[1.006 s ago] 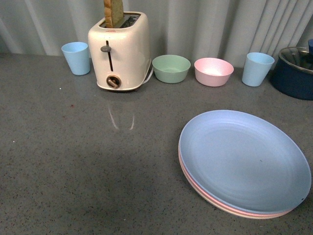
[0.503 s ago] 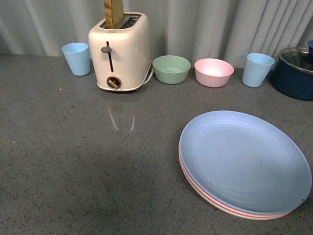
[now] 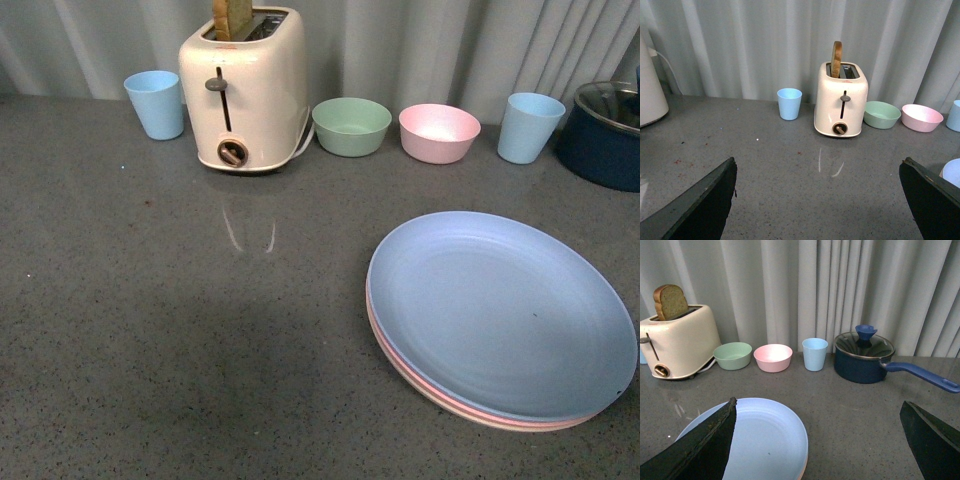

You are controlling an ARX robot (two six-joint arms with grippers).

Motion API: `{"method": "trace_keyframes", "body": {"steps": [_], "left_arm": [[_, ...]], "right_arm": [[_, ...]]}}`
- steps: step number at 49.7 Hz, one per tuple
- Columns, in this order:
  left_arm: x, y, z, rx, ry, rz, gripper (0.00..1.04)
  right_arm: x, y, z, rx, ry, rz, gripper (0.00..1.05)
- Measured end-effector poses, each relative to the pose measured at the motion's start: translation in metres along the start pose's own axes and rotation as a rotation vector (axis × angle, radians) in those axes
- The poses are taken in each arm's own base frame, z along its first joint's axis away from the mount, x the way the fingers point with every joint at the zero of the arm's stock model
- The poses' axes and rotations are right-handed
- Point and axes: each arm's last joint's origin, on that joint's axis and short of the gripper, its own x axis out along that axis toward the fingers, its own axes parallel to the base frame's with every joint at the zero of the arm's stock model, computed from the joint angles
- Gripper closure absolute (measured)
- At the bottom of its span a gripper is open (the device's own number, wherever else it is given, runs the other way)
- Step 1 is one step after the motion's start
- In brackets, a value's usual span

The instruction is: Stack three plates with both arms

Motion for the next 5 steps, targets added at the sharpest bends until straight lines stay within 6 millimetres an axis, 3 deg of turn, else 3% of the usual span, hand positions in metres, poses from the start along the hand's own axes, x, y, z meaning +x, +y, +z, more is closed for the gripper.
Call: {"method": "trace_keyframes", "body": {"steps": [5], "left_arm": [[0.0000,0.0000,0.0000,0.000,0.000,0.000,0.07]], "right_arm": [[0.0000,0.0000,0.0000,0.000,0.000,0.000,0.08]]}}
